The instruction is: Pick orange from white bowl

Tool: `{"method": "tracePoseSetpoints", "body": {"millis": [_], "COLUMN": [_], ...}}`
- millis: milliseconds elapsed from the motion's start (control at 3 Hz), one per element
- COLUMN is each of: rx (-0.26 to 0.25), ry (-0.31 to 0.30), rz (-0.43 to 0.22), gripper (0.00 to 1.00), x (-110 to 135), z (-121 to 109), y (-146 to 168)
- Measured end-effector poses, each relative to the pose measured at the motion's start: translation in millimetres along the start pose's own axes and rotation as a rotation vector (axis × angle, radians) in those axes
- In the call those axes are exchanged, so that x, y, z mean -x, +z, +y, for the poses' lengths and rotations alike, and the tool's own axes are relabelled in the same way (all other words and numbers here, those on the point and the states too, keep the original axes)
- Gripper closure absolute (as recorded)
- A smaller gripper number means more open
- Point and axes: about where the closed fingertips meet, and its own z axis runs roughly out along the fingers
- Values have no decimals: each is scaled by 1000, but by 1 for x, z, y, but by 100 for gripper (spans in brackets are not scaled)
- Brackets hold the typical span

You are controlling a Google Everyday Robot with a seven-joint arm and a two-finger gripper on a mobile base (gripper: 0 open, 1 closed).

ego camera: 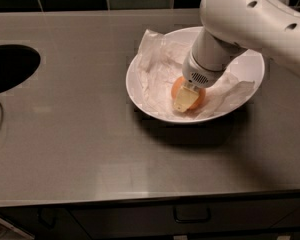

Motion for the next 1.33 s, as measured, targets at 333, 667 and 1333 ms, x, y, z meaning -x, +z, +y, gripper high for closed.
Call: {"method": "tracePoseSetpoints", "body": {"millis": [333, 667, 1333], "rx": [0, -12, -91], "ry": [0, 8, 18], "rz": [0, -10, -55], "gripper": [98, 100, 100], "x": [0, 0, 7], "z": [0, -1, -6], "y": [0, -5, -36]}}
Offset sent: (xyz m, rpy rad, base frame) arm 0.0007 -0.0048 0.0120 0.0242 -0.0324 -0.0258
